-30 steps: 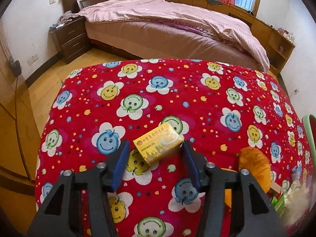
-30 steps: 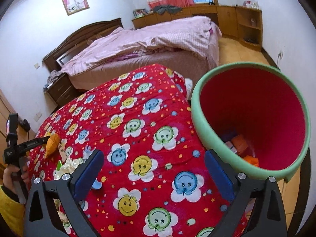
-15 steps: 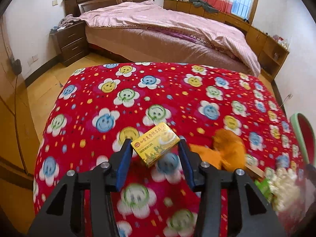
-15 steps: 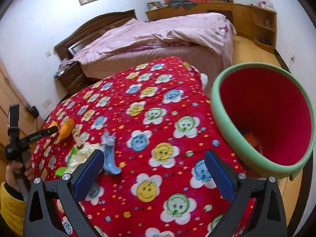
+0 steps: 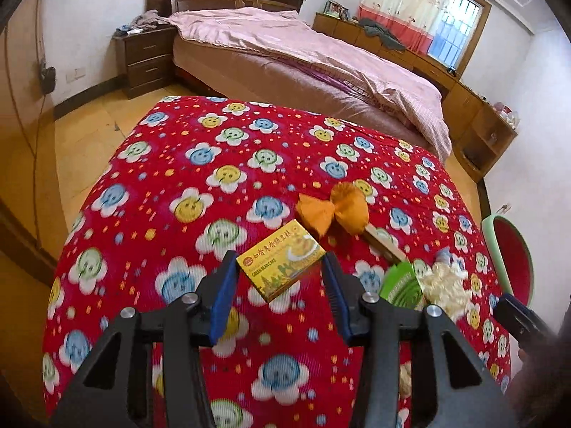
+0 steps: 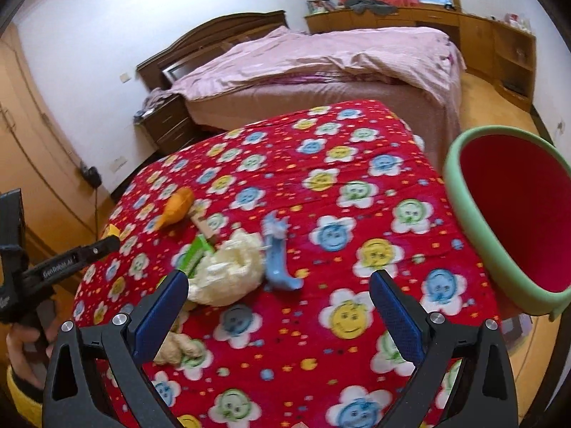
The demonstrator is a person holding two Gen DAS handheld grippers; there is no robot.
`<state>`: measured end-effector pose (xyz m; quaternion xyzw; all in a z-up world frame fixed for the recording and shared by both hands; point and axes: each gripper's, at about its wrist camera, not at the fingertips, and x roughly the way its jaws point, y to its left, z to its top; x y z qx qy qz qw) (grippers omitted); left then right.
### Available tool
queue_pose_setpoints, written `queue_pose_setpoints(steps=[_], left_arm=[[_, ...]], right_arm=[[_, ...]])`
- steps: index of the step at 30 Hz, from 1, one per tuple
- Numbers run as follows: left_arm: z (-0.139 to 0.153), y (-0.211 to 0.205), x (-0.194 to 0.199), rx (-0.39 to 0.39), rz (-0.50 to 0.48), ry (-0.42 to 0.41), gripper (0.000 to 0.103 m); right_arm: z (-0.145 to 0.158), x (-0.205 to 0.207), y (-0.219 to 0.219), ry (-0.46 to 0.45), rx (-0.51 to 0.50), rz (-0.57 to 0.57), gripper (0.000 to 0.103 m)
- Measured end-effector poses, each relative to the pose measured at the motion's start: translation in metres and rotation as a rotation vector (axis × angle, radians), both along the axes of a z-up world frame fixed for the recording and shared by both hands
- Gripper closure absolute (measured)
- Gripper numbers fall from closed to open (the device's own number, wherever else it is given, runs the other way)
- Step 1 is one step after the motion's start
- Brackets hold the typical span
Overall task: Collect trash
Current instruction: 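Hold the gold box in the left tool while the right tool grasps the white tissue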
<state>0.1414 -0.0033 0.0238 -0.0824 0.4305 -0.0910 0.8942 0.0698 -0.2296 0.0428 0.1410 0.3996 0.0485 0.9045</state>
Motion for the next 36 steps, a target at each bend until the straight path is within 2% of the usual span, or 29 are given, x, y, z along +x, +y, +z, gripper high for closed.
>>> queue_pose_setpoints(steps=[5, 9, 11, 17, 21, 25, 36], left_arm=[[-0.005, 0.003, -0.021, -0.044, 0.028, 0.013, 0.055], [-0.009, 0.003, -0.028, -0.044, 0.032, 0.02, 0.055], [-0.01, 0.004, -0.03, -0.05, 0.036, 0.023, 0.055], [-0.011, 0.003, -0.033, -0.062, 0.027, 0.02, 0.055], [-0.01, 0.001, -0.037, -0.073, 0.021, 0.018, 0.055], [-0.005, -0.004, -0.042, -0.084, 0.005, 0.01, 0.055], [0.02, -0.028, -0.057, -0.116, -0.07, -0.028, 0.055]], right_arm=[[-0.002, 0.004, 0.019, 0.006, 0.006, 0.048, 0.003], [-0.008, 0.01, 0.033, 0.035, 0.009, 0.074, 0.025], [-0.014, 0.016, 0.037, 0.053, 0.018, 0.084, 0.031], [-0.03, 0.03, 0.037, 0.1, 0.047, 0.063, 0.059], [-0.031, 0.028, 0.032, 0.091, 0.057, 0.046, 0.075], [-0.023, 0.019, 0.028, 0.063, 0.071, 0.048, 0.079], [0.02, -0.023, 0.01, -0.072, 0.093, 0.024, 0.08]])
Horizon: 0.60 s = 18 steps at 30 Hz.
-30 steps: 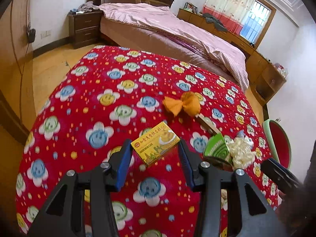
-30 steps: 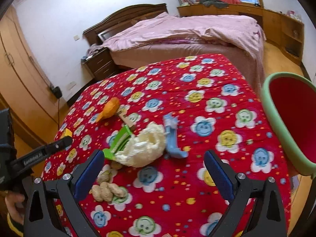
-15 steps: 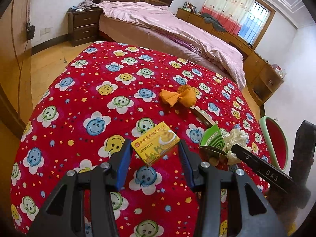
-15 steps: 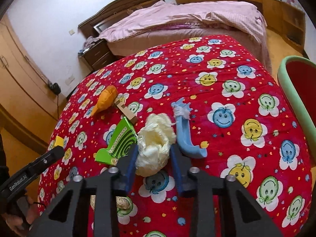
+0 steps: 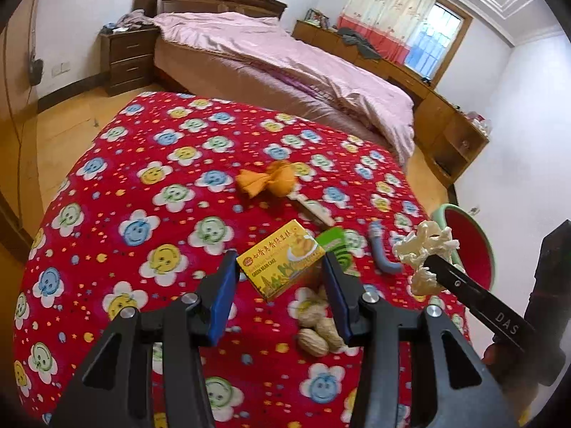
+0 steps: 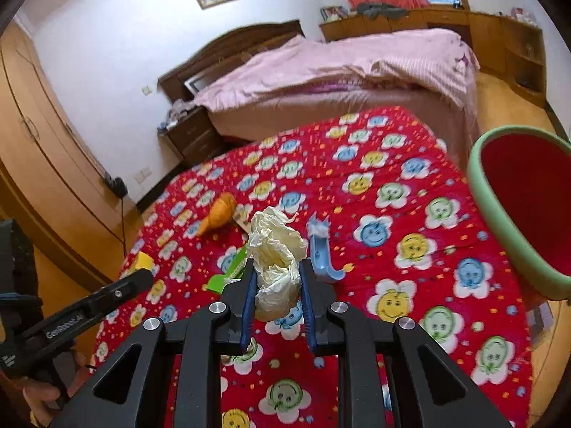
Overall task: Collect trash
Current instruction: 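Hold the gold box in the left tool while the right tool grasps the white tissue, then carry both items over the red bucket and open both tools to drop them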
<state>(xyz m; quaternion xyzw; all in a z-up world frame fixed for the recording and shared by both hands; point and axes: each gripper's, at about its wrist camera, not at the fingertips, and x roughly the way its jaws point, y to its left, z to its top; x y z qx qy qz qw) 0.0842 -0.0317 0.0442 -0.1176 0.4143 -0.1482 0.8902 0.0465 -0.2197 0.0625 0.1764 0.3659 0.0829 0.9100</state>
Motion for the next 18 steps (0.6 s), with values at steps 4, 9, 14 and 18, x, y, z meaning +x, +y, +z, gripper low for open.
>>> queue_pose_setpoints(steps=[4, 9, 14, 18], left_arm=[[0.012, -0.016, -0.005, -0.013, -0.041, -0.018, 0.055], [0.024, -0.043, -0.008, -0.015, -0.103, -0.033, 0.055], [0.032, -0.072, -0.01, -0.014, -0.165, -0.037, 0.055], [0.038, -0.098, -0.01, -0.006, -0.216, -0.043, 0.055]], right_arm=[[0.014, -0.015, -0.013, -0.038, 0.004, -0.025, 0.08], [0.03, -0.035, -0.037, -0.095, 0.023, -0.073, 0.08], [0.038, -0.051, -0.065, -0.129, 0.03, -0.14, 0.08], [0.038, -0.061, -0.088, -0.144, 0.036, -0.199, 0.08]])
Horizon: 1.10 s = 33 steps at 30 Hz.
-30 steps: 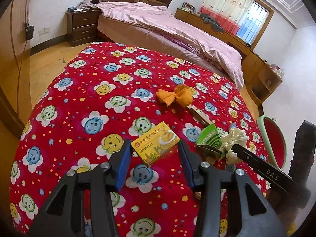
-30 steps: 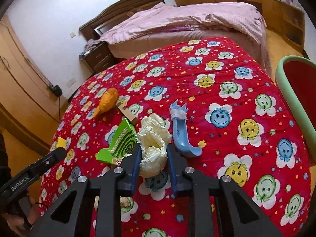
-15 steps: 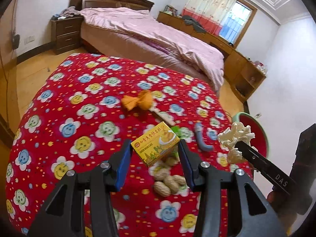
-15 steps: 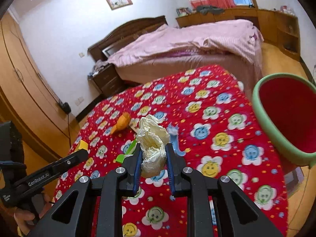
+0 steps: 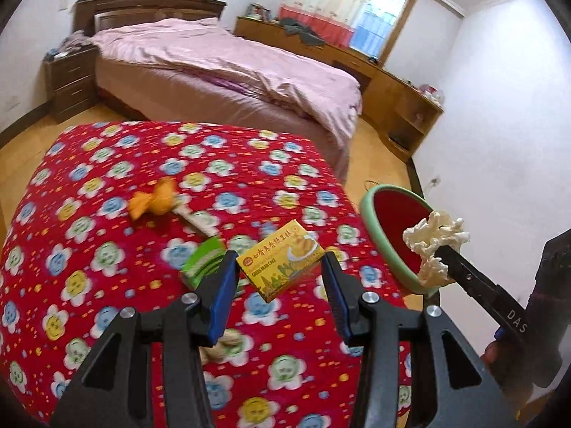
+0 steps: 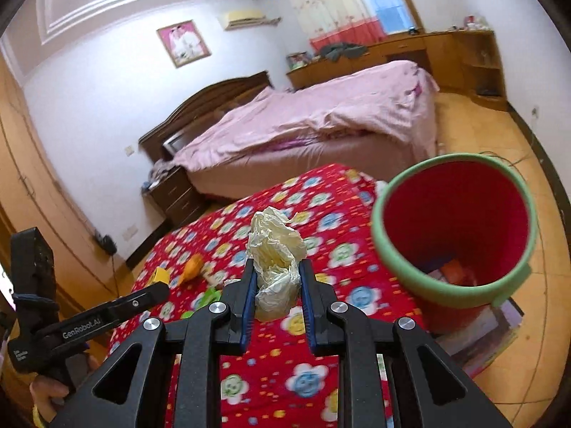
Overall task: Collect trash
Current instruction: 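Carry both items over the red bucket and open both tools to drop them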
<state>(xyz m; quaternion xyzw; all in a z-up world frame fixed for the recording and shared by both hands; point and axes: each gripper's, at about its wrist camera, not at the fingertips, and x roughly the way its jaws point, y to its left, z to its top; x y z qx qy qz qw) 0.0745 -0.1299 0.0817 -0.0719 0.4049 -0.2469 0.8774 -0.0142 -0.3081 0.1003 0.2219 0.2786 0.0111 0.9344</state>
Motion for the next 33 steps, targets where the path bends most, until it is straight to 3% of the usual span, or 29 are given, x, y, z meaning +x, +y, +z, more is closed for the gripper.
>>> queue_pose_setpoints(steps=[12, 21, 28, 33], left_arm=[[0.004, -0.093, 0.008, 0.033, -0.163, -0.024, 0.055], [-0.017, -0.17, 0.025, 0.056, -0.289, 0.003, 0.055], [-0.038, -0.211, 0.035, 0.067, -0.356, 0.037, 0.055], [-0.047, -0.234, 0.041, 0.095, -0.384, 0.016, 0.055]], right_arm=[[-0.016, -0.014, -0.07, 0.035, 0.037, -0.159, 0.08], [-0.037, -0.018, -0.12, 0.076, 0.05, -0.274, 0.08], [-0.058, -0.015, -0.148, 0.119, 0.064, -0.338, 0.08], [-0.07, -0.012, -0.161, 0.144, 0.082, -0.363, 0.078]])
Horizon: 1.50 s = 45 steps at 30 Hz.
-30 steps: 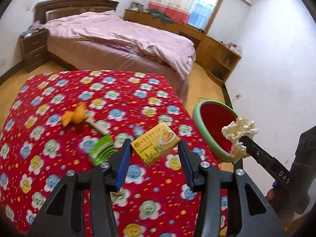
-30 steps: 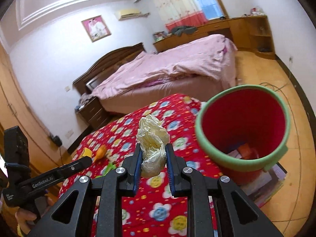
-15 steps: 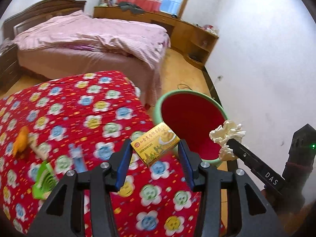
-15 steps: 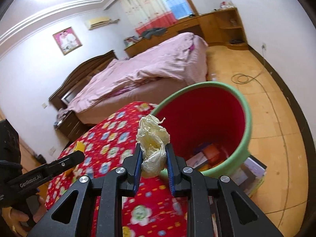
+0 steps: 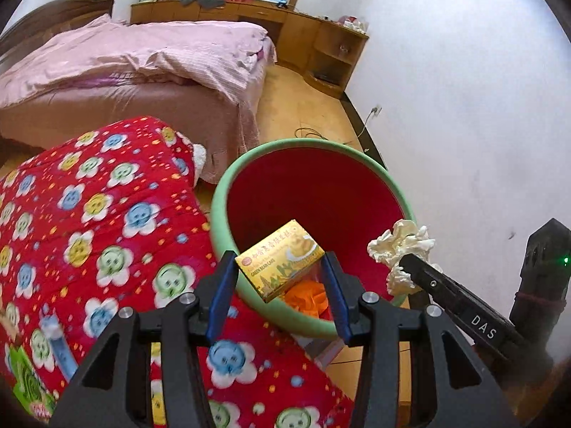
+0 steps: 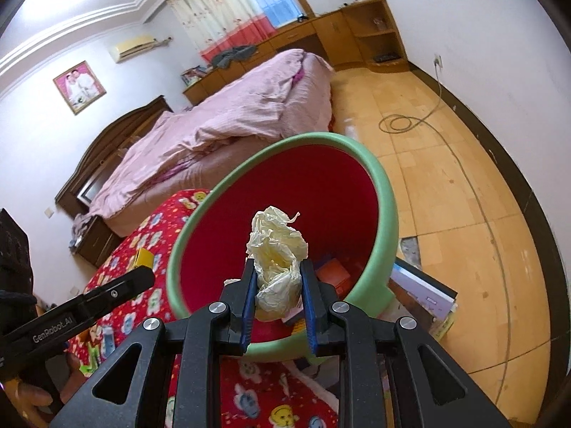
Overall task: Collect trash
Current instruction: 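Carry both items over the red bucket and open both tools to drop them, then move both open tools back over the quilt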
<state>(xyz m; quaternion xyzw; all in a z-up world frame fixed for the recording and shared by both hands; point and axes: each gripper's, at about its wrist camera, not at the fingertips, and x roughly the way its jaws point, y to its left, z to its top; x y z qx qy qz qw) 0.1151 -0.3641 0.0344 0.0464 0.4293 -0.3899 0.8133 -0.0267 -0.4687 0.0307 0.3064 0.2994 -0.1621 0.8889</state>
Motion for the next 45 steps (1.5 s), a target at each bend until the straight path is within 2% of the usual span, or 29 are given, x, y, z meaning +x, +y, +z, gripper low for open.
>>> queue_pose_setpoints(steps=[4, 6, 14, 16, 18, 27, 30, 42, 45], left_arm=[[-0.006, -0.011, 0.001, 0.015, -0.015, -0.003, 0.053], [-0.007, -0.013, 0.001, 0.014, -0.02, -0.006, 0.049], [-0.012, -0.013, 0.001, 0.022, -0.015, 0.001, 0.048], [-0.011, -0.008, 0.001, 0.015, -0.005, 0.005, 0.048], [-0.009, -0.004, 0.0, 0.01, 0.004, 0.006, 0.048], [0.001, 0.024, -0.003, -0.021, 0.058, 0.022, 0.048], [0.005, 0.033, -0.004, -0.026, 0.075, 0.022, 0.048], [0.029, 0.092, -0.011, -0.056, 0.173, -0.025, 0.048], [0.032, 0.109, -0.011, -0.066, 0.2, -0.028, 0.048]], right_arm=[[-0.007, 0.002, -0.006, 0.009, 0.017, -0.014, 0.075], [-0.008, 0.002, -0.008, 0.01, 0.029, -0.018, 0.073], [-0.011, 0.004, -0.011, 0.005, 0.058, -0.021, 0.07], [-0.01, 0.003, -0.009, 0.011, 0.062, -0.026, 0.061], [-0.01, 0.002, -0.009, 0.012, 0.066, -0.03, 0.059], [0.0, -0.001, 0.002, 0.01, 0.048, -0.014, 0.058], [0.005, -0.002, 0.009, 0.005, 0.034, -0.003, 0.053], [0.019, 0.0, 0.047, 0.009, 0.014, 0.073, 0.05], [0.023, 0.002, 0.056, 0.007, 0.01, 0.089, 0.047]])
